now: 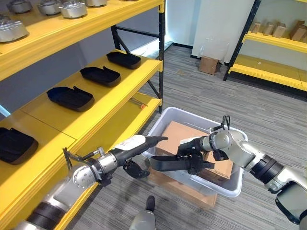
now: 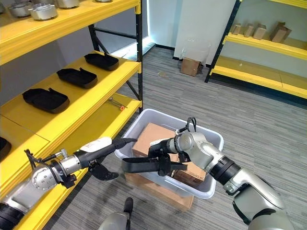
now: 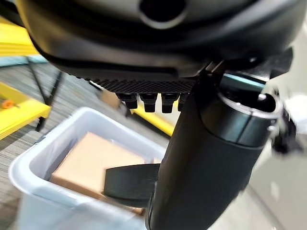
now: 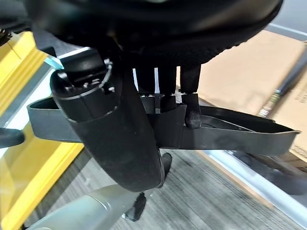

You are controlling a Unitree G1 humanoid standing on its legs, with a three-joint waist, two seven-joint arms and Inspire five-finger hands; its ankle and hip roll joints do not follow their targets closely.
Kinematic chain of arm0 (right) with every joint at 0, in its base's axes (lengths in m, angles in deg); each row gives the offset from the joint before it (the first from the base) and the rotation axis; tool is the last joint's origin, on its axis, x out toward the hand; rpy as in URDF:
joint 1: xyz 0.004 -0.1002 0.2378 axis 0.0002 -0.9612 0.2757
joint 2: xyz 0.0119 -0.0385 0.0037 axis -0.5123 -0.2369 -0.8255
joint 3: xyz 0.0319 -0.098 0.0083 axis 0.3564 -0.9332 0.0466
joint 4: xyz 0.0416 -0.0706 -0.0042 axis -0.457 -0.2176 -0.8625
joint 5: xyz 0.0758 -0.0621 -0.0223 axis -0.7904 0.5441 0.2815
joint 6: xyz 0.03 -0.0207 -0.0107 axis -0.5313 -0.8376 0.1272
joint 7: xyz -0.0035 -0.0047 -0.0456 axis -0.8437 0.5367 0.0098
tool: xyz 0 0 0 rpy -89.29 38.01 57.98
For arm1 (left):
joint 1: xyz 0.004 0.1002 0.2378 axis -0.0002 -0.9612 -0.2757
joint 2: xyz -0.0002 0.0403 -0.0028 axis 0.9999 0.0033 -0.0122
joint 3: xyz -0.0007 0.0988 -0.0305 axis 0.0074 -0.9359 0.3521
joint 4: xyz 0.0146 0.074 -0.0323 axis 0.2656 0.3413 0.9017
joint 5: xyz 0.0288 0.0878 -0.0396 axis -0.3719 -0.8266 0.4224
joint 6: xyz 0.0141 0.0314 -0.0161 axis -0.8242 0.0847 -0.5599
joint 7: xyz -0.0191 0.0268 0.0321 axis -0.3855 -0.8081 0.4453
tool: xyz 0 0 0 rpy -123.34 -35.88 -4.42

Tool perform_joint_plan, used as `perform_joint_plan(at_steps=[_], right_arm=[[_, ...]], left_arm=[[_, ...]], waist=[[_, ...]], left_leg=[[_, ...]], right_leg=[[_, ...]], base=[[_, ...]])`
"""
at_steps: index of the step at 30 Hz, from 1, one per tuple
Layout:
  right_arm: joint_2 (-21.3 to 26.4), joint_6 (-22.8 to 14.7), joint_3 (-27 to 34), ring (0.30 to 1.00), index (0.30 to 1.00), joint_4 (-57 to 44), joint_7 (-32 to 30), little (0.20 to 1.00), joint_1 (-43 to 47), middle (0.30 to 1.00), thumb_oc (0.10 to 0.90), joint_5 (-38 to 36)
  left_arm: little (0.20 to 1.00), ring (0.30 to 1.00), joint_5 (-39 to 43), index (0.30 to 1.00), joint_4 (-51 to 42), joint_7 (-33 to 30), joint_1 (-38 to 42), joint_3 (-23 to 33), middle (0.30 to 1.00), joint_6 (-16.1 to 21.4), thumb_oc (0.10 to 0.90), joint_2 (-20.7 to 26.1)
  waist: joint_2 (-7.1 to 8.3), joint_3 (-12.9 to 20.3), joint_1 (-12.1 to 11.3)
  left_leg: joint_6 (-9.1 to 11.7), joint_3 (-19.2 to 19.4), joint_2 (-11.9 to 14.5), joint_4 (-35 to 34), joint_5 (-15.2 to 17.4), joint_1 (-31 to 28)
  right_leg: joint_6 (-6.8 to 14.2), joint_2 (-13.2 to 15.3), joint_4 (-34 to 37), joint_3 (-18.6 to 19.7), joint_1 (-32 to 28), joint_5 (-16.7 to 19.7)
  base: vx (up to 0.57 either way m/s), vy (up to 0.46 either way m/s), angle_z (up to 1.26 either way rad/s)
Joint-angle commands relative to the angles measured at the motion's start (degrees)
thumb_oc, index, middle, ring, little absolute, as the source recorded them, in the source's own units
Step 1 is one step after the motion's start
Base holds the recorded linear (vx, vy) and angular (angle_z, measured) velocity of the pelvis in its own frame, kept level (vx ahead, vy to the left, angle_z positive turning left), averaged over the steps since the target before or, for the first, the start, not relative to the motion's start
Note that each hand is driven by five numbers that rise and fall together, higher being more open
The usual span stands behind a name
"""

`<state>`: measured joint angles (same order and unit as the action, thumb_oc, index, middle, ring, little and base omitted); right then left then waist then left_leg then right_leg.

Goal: Move parts from the plastic box to the shelf.

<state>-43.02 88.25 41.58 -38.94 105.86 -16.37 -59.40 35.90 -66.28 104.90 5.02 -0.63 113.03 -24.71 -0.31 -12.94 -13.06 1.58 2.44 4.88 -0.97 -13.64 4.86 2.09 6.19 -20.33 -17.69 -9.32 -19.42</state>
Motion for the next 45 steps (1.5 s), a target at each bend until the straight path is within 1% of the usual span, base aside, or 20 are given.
perform_joint_plan(at_steps=[1,2,4,9,15,18,20,23,26,31,34,35,37,42,44,45], right_arm=[[-1.39,-1.96,5.42,0.300,0.300,0.43,-4.69,0.300,7.67,0.300,0.400,-1.88],[-1.39,-2.28,5.50,0.300,0.300,1.13,-5.32,0.300,7.82,0.300,0.400,-2.16],[-1.80,-1.99,5.69,0.300,0.300,1.91,-6.25,0.300,8.36,0.300,0.400,-3.07],[-2.92,-2.53,6.83,0.300,0.300,4.39,-7.05,0.300,9.25,0.300,0.400,-3.32],[-4.11,-2.97,6.49,0.300,0.300,5.72,-7.22,0.300,9.49,0.300,0.400,-2.27],[-5.10,-3.36,6.00,0.300,0.300,6.49,-7.60,0.300,9.41,0.300,0.400,-1.25],[-5.19,-3.55,5.75,0.300,0.300,6.69,-7.37,0.300,9.43,0.300,0.400,-0.66],[-5.27,-3.73,5.21,0.300,0.300,6.98,-7.30,0.300,9.34,0.300,0.400,-0.66],[-5.94,-3.67,4.58,0.300,0.300,7.19,-7.06,0.300,9.07,0.300,0.400,-0.14],[-6.38,-3.27,3.20,0.300,0.300,6.76,-6.03,0.300,9.14,0.300,0.400,0.55],[-6.96,-2.58,2.47,0.300,0.300,6.23,-5.72,0.300,9.15,0.300,0.400,0.75],[-7.36,-2.09,2.07,0.300,0.300,5.91,-5.58,0.300,9.04,0.300,0.400,0.67],[-7.17,-2.13,1.86,0.300,0.300,5.75,-5.82,0.300,8.83,0.300,0.400,0.43],[-7.58,-2.13,1.80,0.300,0.300,5.25,-5.97,0.300,8.98,0.300,0.400,0.09],[-7.89,-2.19,1.78,0.300,0.300,5.11,-5.23,0.300,9.19,0.300,0.400,0.57],[-8.11,-2.79,1.60,0.300,0.300,5.41,-4.59,0.300,9.16,0.300,0.400,1.14]], left_arm=[[1.000,1.000,-0.58,1.000,-4.39,-6.64,0.91,1.97,1.000,1.75,0.900,-0.22],[1.000,1.000,-0.87,1.000,-4.36,-7.40,0.46,2.16,1.000,0.80,0.900,-0.59],[1.000,1.000,-0.25,1.000,-3.57,-7.96,-0.06,2.48,1.000,0.47,0.900,-1.08],[1.000,1.000,-0.39,1.000,-4.10,-5.59,0.08,2.27,1.000,1.47,0.900,-1.81],[1.000,1.000,-0.06,1.000,-4.76,-4.17,1.74,0.23,1.000,2.11,0.900,-2.16],[1.000,1.000,-0.34,1.000,-6.37,-2.43,3.59,-1.61,1.000,2.49,0.900,-2.12],[1.000,1.000,-0.16,1.000,-7.17,-2.44,4.03,-1.95,1.000,2.12,0.900,-2.12],[1.000,1.000,-1.00,1.000,-7.87,-3.04,4.76,-2.47,1.000,2.60,0.900,-1.99],[1.000,1.000,-2.44,1.000,-9.52,-3.80,5.94,-2.91,1.000,2.68,0.900,-1.98],[1.000,1.000,-2.61,1.000,-10.08,-3.46,7.54,-3.14,1.000,2.44,0.900,-1.60],[1.000,1.000,-2.03,1.000,-10.38,-2.28,8.17,-4.05,1.000,3.06,0.900,-1.98],[1.000,1.000,-2.08,1.000,-10.78,-1.00,8.73,-5.17,1.000,4.41,0.900,-2.67],[1.000,1.000,-2.41,1.000,-11.31,-0.46,8.88,-5.88,1.000,4.48,0.900,-3.11],[1.000,1.000,-1.88,1.000,-11.40,-0.47,10.94,-8.37,1.000,1.13,0.900,-3.06],[1.000,1.000,-0.59,1.000,-10.86,0.89,11.48,-8.92,1.000,-0.62,0.900,-3.27],[1.000,1.000,-0.27,1.000,-10.24,2.20,11.61,-9.65,1.000,-2.93,0.900,-3.51]], waist=[[2.95,3.98,-0.93],[3.08,3.88,-1.23],[3.35,3.99,-1.62],[3.62,3.93,-2.20],[3.38,4.05,-1.88],[3.11,4.09,-1.53],[2.97,4.06,-1.51],[2.86,4.15,-1.43],[2.75,4.14,-1.46],[2.75,4.22,-1.35],[2.61,4.31,-1.27],[2.46,4.33,-1.28],[2.35,4.43,-1.28],[2.32,4.85,-0.75],[2.30,4.76,-0.56],[2.15,4.56,-0.35]], left_leg=[[4.36,-3.23,4.34,-3.12,1.29,1.92],[4.41,-3.36,4.32,-3.09,1.27,1.98],[4.43,-3.59,4.18,-3.12,1.27,1.96],[4.51,-4.14,3.97,-3.04,1.02,2.12],[4.51,-4.17,3.96,-3.07,0.97,1.92],[4.42,-4.09,3.91,-3.03,0.92,1.78],[4.42,-4.13,3.88,-2.99,0.86,1.82],[4.42,-4.10,3.81,-3.05,0.87,1.75],[4.38,-4.22,3.73,-3.00,0.71,1.82],[4.39,-4.04,3.75,-2.99,0.64,1.70],[4.39,-3.98,3.71,-3.02,0.50,1.67],[4.43,-4.20,3.52,-3.01,0.40,1.74],[4.37,-4.39,3.39,-2.98,0.27,1.80],[4.29,-4.24,3.34,-2.89,0.19,1.91],[4.28,-4.11,3.42,-2.68,0.22,1.97],[4.30,-4.02,3.56,-2.61,0.27,1.93]], right_leg=[[-0.33,0.39,2.32,0.17,-1.55,6.65],[-0.35,0.41,2.37,-0.04,-1.72,6.67],[-0.31,0.37,2.74,-0.24,-1.98,6.80],[-0.25,0.29,2.99,-0.74,-2.26,6.97],[-0.23,0.31,2.89,-0.63,-2.25,6.97],[-0.17,0.35,2.77,-0.56,-2.25,7.00],[-0.16,0.39,2.57,-0.53,-2.14,6.91],[-0.11,0.43,2.63,-0.60,-2.17,6.97],[0.02,0.46,2.74,-0.57,-2.09,7.05],[0.15,0.66,2.59,-0.81,-1.92,7.17],[0.19,0.80,2.58,-0.93,-1.93,7.20],[0.18,0.82,2.61,-0.96,-2.04,7.18],[0.22,0.83,2.77,-1.03,-2.15,7.21],[0.33,0.69,2.89,-0.79,-1.99,7.25],[0.29,0.69,2.62,-0.69,-1.78,7.18],[0.27,0.75,2.22,-0.52,-1.46,7.16]], base=[[0.01,-0.043,0.07],[0.01,-0.039,0.04],[0.01,-0.035,0.08],[0.00,-0.022,0.09],[0.00,0.000,0.00],[0.00,0.000,0.00],[0.00,0.000,0.00],[0.00,0.000,0.00],[0.00,0.000,0.00],[0.00,0.000,0.00],[0.01,0.017,0.00],[0.02,0.049,0.01],[0.01,0.028,0.03],[0.00,0.000,0.00],[0.00,0.000,0.00],[0.00,0.000,0.00]])
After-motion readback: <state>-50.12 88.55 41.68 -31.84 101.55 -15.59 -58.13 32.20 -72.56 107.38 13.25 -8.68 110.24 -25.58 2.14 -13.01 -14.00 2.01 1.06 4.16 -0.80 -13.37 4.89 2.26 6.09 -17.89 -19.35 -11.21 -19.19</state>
